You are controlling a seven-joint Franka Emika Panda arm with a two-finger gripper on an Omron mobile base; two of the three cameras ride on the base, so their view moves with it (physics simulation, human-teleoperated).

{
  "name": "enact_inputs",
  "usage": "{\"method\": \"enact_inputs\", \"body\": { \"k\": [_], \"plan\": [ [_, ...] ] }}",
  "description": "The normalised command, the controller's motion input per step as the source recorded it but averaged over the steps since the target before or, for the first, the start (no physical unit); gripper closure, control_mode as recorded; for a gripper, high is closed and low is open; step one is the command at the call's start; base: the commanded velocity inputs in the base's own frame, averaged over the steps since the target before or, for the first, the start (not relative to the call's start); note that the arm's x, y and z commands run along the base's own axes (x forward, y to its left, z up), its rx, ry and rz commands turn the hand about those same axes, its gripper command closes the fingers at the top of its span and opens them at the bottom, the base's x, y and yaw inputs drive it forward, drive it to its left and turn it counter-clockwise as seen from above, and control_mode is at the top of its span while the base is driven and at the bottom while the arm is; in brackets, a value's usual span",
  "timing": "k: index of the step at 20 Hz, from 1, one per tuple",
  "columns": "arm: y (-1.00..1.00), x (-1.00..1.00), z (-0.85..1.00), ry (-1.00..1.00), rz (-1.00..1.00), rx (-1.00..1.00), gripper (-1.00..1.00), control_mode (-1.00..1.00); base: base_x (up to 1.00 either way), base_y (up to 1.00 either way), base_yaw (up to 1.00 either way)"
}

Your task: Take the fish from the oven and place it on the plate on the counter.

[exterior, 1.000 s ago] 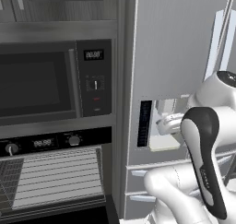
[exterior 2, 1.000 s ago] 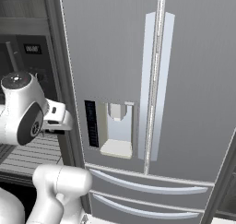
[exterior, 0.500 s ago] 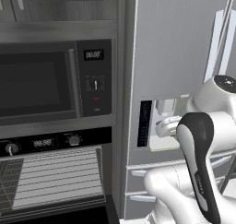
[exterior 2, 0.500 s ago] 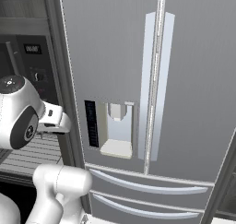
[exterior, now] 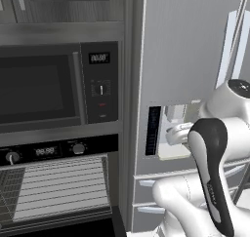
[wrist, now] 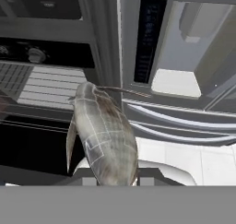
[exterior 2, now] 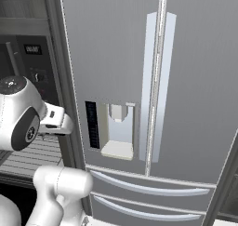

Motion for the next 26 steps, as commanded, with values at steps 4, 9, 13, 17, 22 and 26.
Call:
{"method": "enact_inputs", "body": {
  "k": [4, 9, 13, 17, 22, 26],
  "plan": [
    [-0.40, -0.06, 0.00, 0.00, -0.06, 0.01, 1.00, -1.00, 0.00, 0.00, 0.00],
    [0.00, 0.00, 0.00, 0.00, 0.00, 0.00, 1.00, 1.00, -0.15, -0.52, -0.11],
    [0.00, 0.00, 0.00, 0.00, 0.00, 0.00, 1.00, 1.00, -0.35, -0.56, -0.18],
    [0.00, 0.00, 0.00, 0.00, 0.00, 0.00, 1.00, 1.00, -0.38, -0.73, -0.21],
    [0.00, 0.00, 0.00, 0.00, 0.00, 0.00, 1.00, 1.00, -0.31, -0.99, -0.12],
    [0.00, 0.00, 0.00, 0.00, 0.00, 0.00, 1.00, 1.00, 0.00, -1.00, 0.00]
  ]
}}
